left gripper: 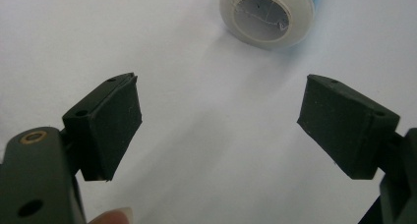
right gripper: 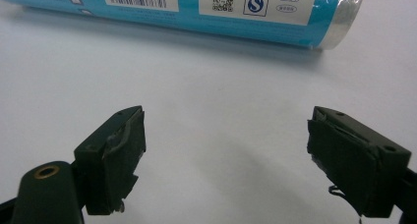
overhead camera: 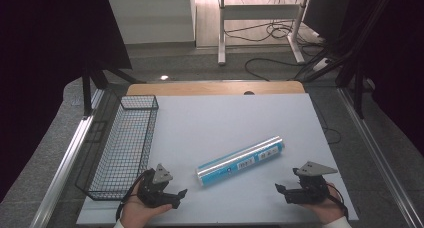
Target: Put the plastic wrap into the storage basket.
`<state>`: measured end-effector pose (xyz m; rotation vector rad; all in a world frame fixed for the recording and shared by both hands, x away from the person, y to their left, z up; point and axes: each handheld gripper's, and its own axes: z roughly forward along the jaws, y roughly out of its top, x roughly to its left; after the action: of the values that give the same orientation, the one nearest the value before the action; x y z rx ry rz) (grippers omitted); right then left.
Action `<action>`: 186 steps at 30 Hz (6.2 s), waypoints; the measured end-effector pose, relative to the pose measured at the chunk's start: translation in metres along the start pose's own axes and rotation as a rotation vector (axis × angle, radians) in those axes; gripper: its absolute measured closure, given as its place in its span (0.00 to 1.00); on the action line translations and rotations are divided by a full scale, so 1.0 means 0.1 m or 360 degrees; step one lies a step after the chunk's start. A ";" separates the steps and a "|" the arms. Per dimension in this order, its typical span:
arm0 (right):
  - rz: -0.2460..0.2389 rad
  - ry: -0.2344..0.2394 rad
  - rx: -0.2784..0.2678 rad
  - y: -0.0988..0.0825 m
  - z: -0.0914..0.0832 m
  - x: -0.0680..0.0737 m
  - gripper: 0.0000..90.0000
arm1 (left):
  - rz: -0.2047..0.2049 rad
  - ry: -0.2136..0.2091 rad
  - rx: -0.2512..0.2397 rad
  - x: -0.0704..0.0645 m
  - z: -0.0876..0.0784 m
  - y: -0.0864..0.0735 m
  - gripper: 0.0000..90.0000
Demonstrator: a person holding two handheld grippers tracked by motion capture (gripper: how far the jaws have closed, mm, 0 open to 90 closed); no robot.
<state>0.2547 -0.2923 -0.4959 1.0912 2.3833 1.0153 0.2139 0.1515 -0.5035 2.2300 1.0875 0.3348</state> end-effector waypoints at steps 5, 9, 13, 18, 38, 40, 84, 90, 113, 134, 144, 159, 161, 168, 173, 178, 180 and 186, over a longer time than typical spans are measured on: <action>-0.0013 0.0002 0.0000 -0.01 0.00 0.00 0.18 | 0.0005 0.0004 0.0001 0.00 0.00 -0.01 0.18; -0.0024 0.0009 0.0000 -0.01 0.00 0.01 0.18 | 0.0003 0.0006 -0.0003 0.01 -0.02 -0.01 0.18; -0.0040 0.0025 0.0016 -0.02 0.00 0.01 0.18 | 0.0002 0.0005 -0.0002 0.01 -0.02 -0.01 0.18; -0.0037 0.0027 0.0009 -0.02 -0.01 0.01 0.18 | 0.0001 0.0003 0.0000 0.02 -0.02 0.00 0.18; -0.0044 0.0069 -0.0005 0.01 0.00 -0.05 0.18 | 0.0002 -0.0049 -0.0074 -0.07 -0.19 0.19 0.19; -0.0040 0.0076 -0.0001 0.00 -0.01 -0.05 0.18 | 0.0000 -0.0067 -0.0079 -0.07 -0.19 0.25 0.19; -0.0033 0.0036 0.0036 0.01 0.05 -0.12 0.18 | 0.0110 -0.0313 -0.0087 -0.12 0.42 1.35 0.24; -0.0033 0.0042 0.0025 0.02 0.04 -0.12 0.18 | 0.0137 -0.0374 -0.0030 -0.18 0.58 1.48 0.24; -0.0025 0.0033 0.0027 0.01 0.04 -0.14 0.18 | 0.0248 -0.0506 0.0181 -0.40 1.14 1.82 0.26; -0.0003 0.0033 0.0054 -0.01 0.08 -0.17 0.18 | 0.0384 -0.0454 0.0576 -0.55 1.58 1.96 0.31; -0.0009 0.0027 0.0061 -0.02 0.09 -0.18 0.18 | 0.0437 -0.0440 0.0591 -0.59 1.58 1.98 0.34; 0.0004 0.0033 0.0043 -0.02 0.07 -0.19 0.18 | 0.0406 -0.0405 0.0587 -0.56 1.52 2.02 0.35; 0.0006 0.0031 0.0045 -0.02 0.07 -0.20 0.18 | 0.0399 -0.0407 0.0581 -0.55 1.47 2.03 0.35; 0.0005 0.0030 0.0039 -0.01 0.07 -0.19 0.18 | 0.0360 -0.0409 0.0536 -0.43 1.26 2.06 0.35; 0.0015 0.0042 0.0033 0.00 0.06 -0.19 0.18 | 0.0318 -0.0363 0.0507 -0.27 1.07 2.09 0.35; 0.0018 0.0040 0.0029 0.00 0.05 -0.20 0.18 | 0.0275 -0.0333 0.0477 -0.13 0.91 2.10 0.35; 0.0016 0.0041 0.0026 0.00 0.05 -0.20 0.18 | 0.0249 -0.0303 0.0441 -0.04 0.78 2.09 0.35; 0.0018 0.0047 0.0003 0.02 0.03 -0.20 0.18 | 0.0181 -0.0270 0.0400 0.15 0.59 2.03 0.35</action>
<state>0.2704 -0.3047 -0.4969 1.0990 2.4042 1.0403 0.3772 0.0440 -0.4207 2.4966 0.9583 0.0549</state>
